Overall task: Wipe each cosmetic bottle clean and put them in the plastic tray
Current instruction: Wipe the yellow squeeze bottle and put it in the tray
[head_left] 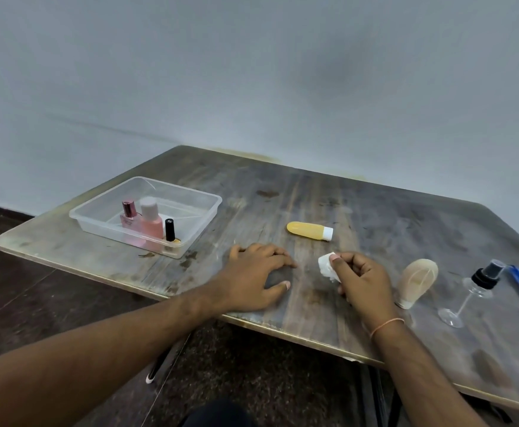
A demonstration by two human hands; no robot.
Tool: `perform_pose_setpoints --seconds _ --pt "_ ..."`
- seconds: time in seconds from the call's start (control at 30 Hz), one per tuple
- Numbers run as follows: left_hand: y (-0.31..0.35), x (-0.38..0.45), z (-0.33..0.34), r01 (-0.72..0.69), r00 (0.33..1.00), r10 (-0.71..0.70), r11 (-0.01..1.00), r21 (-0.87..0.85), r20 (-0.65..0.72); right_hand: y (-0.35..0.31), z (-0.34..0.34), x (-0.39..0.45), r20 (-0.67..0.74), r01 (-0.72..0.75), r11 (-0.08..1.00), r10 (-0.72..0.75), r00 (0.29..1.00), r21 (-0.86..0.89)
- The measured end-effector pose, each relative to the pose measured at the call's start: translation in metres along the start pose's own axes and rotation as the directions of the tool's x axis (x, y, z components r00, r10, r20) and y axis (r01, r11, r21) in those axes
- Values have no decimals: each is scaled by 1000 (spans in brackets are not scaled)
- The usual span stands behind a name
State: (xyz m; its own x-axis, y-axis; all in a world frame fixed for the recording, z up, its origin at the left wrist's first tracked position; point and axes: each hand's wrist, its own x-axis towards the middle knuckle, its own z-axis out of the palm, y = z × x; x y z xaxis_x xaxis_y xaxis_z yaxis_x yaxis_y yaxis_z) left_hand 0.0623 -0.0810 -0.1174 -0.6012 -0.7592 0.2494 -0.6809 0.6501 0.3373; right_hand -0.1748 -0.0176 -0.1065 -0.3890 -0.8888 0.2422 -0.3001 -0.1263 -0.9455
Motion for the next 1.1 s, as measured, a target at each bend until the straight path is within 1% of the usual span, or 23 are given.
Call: perform_pose_setpoints --seconds 0.13,0.27,0.4,0.53,0.63,0.77,0.9,1.03,1.1 --pt "-1 28 0 164 986 -167 982 -92 -27 3 -2 0 -16 -24 998 25 1000 56" --pt "-1 68 -1 330 943 -333 939 -93 -16 4 -1 2 -5 -41 997 41 999 68" --pt "17 100 3 499 867 -498 866 -41 24 5 1 4 -11 -35 995 36 999 89" --pt "46 119 18 614 789 -613 783 -104 39 6 0 4 -37 -14 993 19 999 118" --pt "57 135 26 667 742 -668 726 -170 58 7 -1 5 -60 -11 988 21 998 155" --pt "65 150 28 712 700 -708 678 -182 97 8 0 8 -78 -15 986 29 997 167" --pt "71 160 29 733 673 -736 653 -190 71 9 -1 9 -79 0 983 15 997 186" --pt "66 164 34 730 658 -753 630 -265 22 10 -2 9 -81 0 980 17 997 197" --pt "65 160 35 685 681 -733 641 -347 -9 11 -3 10 -103 -9 974 33 994 226"
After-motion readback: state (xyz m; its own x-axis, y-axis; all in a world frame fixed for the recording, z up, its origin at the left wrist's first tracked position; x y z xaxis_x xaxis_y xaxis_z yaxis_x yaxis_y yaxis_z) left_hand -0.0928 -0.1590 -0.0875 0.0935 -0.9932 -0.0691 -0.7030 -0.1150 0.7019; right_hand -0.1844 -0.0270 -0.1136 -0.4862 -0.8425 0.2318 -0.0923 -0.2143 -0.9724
